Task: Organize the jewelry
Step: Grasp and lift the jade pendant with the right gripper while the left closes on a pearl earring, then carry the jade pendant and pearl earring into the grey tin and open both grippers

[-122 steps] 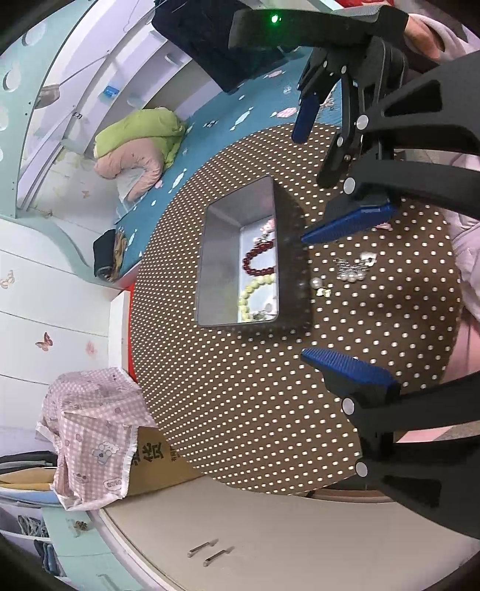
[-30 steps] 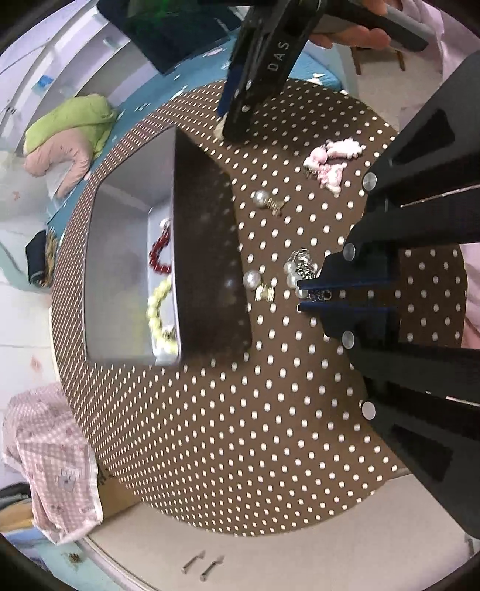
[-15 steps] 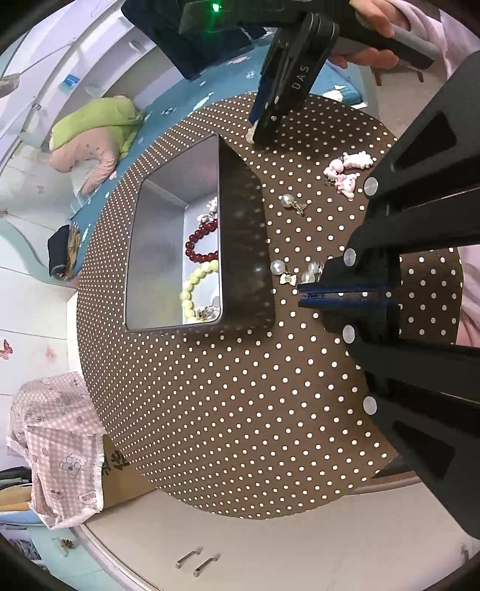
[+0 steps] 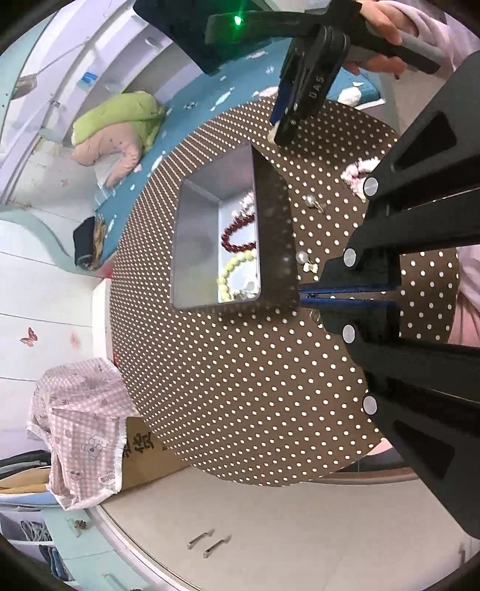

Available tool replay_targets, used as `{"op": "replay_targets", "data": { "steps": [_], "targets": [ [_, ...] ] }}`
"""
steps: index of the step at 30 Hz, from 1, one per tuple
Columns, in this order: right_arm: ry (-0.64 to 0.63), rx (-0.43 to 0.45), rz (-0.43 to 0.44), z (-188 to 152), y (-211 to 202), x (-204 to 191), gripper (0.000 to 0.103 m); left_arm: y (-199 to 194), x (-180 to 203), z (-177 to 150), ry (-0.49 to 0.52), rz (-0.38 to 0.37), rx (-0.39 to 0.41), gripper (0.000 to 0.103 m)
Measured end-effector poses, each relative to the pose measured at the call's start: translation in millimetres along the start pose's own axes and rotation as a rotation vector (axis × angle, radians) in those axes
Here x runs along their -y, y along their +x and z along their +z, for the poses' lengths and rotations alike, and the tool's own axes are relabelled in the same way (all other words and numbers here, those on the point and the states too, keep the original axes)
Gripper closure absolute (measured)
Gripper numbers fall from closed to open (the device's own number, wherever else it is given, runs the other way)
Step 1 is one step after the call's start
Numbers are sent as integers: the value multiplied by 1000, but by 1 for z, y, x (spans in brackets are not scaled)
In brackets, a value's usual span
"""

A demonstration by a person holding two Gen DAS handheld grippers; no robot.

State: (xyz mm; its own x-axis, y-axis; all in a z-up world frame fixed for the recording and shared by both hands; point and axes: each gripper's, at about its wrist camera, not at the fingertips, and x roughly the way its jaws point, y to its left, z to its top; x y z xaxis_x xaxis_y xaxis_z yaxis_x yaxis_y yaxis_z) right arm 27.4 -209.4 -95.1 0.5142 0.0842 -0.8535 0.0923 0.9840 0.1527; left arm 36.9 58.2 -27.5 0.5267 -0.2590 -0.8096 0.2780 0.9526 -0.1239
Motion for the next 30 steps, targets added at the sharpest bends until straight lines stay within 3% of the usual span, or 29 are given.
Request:
{"op": "replay_targets", "data": {
  "steps": [11,16,18,20,26,30],
  "targets": [
    [-40,102,7,21,-36,-17,60,-22,2,21,22,-10,110,103],
    [-38,93,33,20,-37,-23,60,2,-5,10,-1,-57,8,102],
    [-30,77,31,19,-33,-21,60,17,-8,3,-14,-58,-46,95],
    [-24,67,23,19,-29,-20,60,31,-9,-5,-35,-66,-97,58],
    [-26,55,17,18,-24,-19,60,59,-2,-9,-40,-50,-153,57],
    [-28,47,16,19,-20,-19,60,73,10,-8,15,35,-170,59]
  ]
}}
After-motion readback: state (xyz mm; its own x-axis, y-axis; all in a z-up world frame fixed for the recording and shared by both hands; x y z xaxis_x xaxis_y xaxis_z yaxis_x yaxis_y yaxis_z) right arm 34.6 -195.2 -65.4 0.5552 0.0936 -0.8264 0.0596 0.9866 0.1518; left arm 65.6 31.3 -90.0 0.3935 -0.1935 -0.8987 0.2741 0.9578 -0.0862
